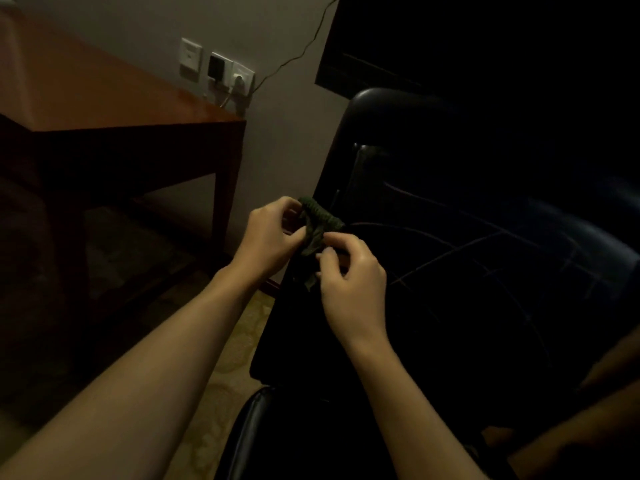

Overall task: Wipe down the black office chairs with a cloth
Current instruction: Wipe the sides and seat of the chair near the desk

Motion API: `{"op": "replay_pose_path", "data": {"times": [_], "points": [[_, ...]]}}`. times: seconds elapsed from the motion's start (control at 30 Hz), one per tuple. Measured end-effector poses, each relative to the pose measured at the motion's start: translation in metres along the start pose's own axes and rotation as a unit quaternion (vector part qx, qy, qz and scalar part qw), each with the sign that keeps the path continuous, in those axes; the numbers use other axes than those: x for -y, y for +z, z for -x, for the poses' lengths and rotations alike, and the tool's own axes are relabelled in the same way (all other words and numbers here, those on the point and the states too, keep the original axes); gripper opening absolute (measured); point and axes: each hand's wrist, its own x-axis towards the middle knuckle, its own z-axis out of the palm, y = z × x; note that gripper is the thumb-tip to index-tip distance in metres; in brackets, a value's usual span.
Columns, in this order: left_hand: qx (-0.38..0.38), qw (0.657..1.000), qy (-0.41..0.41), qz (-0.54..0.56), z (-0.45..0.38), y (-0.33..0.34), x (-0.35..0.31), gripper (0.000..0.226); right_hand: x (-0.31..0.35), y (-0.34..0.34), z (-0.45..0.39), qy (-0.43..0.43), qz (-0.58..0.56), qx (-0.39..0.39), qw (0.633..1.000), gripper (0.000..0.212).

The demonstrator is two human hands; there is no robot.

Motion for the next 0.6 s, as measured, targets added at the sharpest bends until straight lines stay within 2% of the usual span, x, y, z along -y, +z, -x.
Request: {"op": "replay_pose_path", "data": {"times": [0.17,0.27,0.4,0.6], "points": [[0.043,0.999,-0.028,-0.018,0.014,0.003,0.012,0.034,-0.017,-0.008,0.013,-0.023,0.050,0.025,0.998,0.027],[0.062,0.997,-0.046,-0.004,0.023,0.007,0.022,0.029,-0.018,-0.013,0.010,-0.090,0.128,0.007,0.988,0.027],[0.066,0.996,-0.060,0.013,0.038,0.010,0.038,0.024,-0.015,-0.017,0.000,-0.138,0.225,0.061,0.963,0.032],[0.068,0.994,-0.091,-0.002,0.066,0.024,0.065,0.025,-0.022,-0.007,0.022,-0.158,0.128,0.040,0.978,0.023]]}}
